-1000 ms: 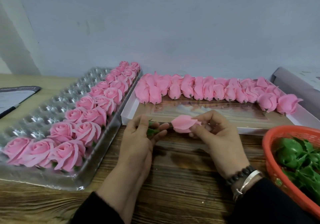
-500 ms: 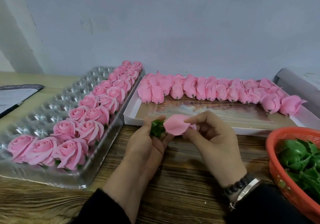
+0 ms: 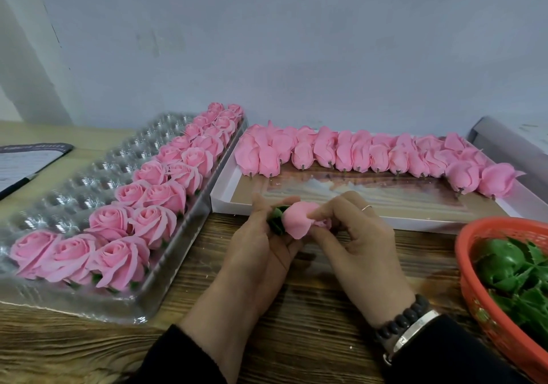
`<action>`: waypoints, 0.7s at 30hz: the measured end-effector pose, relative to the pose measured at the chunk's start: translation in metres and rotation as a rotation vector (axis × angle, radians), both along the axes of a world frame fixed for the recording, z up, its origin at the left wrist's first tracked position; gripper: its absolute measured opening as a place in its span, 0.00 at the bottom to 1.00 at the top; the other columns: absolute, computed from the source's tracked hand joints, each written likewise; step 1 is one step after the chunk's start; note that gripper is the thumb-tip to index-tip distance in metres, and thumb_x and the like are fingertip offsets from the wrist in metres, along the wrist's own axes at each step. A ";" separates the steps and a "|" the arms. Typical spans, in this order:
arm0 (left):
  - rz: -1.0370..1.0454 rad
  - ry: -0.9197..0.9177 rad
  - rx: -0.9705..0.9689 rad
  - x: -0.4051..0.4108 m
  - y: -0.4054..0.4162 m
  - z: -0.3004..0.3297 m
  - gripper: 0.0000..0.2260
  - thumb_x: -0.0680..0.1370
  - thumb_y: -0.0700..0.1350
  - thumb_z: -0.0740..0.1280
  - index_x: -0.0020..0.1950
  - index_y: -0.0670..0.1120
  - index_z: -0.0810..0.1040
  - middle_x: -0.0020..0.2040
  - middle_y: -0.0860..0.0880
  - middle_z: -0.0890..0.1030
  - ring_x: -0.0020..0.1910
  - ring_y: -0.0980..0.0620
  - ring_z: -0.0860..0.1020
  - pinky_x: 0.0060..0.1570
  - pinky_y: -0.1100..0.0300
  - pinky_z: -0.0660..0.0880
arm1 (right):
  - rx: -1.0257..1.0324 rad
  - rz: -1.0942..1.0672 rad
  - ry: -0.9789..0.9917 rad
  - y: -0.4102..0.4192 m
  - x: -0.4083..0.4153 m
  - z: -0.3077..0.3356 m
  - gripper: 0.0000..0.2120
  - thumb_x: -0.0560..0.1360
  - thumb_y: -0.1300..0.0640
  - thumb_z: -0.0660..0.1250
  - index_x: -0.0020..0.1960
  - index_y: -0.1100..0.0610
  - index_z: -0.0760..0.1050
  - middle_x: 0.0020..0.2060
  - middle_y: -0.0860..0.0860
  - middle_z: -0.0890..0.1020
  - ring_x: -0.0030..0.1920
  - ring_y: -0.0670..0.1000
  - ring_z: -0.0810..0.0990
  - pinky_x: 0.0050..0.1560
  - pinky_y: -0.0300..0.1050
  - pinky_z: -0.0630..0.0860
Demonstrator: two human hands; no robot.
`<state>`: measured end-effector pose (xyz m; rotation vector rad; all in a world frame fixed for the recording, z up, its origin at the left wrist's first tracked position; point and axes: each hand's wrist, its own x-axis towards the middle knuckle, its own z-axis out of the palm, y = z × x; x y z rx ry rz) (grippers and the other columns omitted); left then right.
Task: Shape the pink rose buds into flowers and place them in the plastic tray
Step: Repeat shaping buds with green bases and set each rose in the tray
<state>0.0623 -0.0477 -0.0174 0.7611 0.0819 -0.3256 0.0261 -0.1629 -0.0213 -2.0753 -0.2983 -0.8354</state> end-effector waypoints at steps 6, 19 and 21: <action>-0.123 -0.089 0.059 -0.010 -0.006 -0.001 0.24 0.76 0.57 0.54 0.49 0.38 0.77 0.46 0.40 0.84 0.47 0.47 0.83 0.43 0.58 0.80 | -0.048 0.040 -0.027 -0.002 0.000 0.001 0.08 0.67 0.66 0.67 0.38 0.53 0.75 0.37 0.40 0.69 0.40 0.34 0.71 0.41 0.24 0.67; -0.031 -0.606 0.917 -0.002 0.014 -0.001 0.23 0.73 0.29 0.60 0.63 0.49 0.71 0.54 0.47 0.78 0.52 0.54 0.78 0.49 0.66 0.76 | 0.254 0.082 0.151 -0.019 0.010 -0.003 0.09 0.67 0.58 0.67 0.42 0.45 0.74 0.37 0.50 0.78 0.40 0.53 0.77 0.45 0.52 0.75; -0.046 -0.706 1.005 -0.006 0.012 -0.003 0.25 0.71 0.30 0.65 0.62 0.54 0.69 0.56 0.48 0.76 0.53 0.55 0.76 0.50 0.69 0.73 | 0.186 0.110 0.163 -0.019 0.008 -0.001 0.10 0.68 0.60 0.68 0.43 0.45 0.75 0.37 0.48 0.77 0.40 0.50 0.77 0.46 0.49 0.75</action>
